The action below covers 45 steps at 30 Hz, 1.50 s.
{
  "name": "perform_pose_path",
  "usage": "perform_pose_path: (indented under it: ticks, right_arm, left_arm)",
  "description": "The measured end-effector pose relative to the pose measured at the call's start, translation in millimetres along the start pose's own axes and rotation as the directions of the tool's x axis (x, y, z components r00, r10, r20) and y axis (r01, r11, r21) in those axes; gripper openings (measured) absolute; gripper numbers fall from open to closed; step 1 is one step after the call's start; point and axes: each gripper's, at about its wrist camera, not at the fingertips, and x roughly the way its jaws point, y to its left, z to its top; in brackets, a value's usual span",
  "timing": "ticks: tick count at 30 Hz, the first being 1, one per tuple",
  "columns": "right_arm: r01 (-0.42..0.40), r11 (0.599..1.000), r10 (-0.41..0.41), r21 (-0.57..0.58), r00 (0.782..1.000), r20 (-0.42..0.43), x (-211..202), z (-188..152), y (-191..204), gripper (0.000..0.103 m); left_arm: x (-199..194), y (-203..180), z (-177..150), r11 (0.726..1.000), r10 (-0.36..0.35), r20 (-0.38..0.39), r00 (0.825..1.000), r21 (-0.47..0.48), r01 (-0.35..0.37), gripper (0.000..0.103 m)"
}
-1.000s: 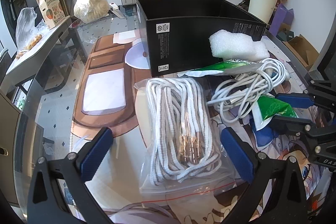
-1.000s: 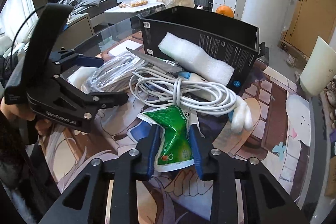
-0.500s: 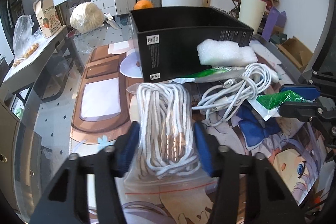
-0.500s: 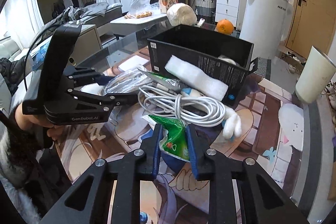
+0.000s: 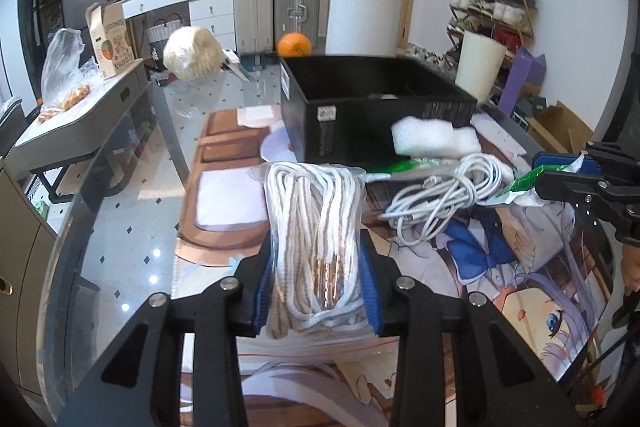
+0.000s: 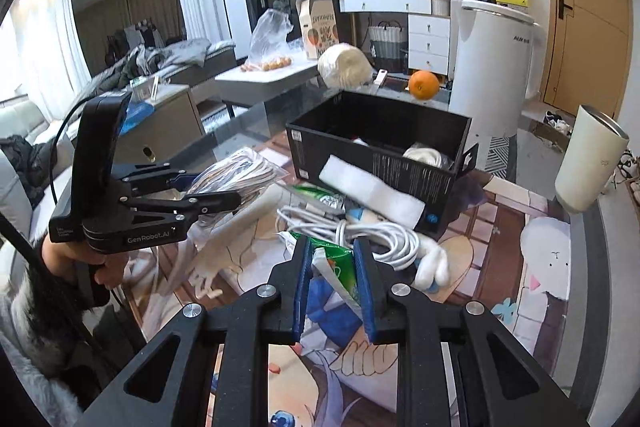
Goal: Organize soft objects
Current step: 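Carry the cord bag in the left gripper and green packet in the right toward the black box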
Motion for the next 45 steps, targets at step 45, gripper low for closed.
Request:
perform_pose_path:
  ticks: [45]
  right_arm:
    - [0.165,0.986,-0.162,-0.009,0.977,0.141,23.3,87.0,-42.4,0.021]
  left_arm:
    - [16.8,-17.7,102.4,0.993,-0.118,0.127,0.985,0.004,0.118,0.036]
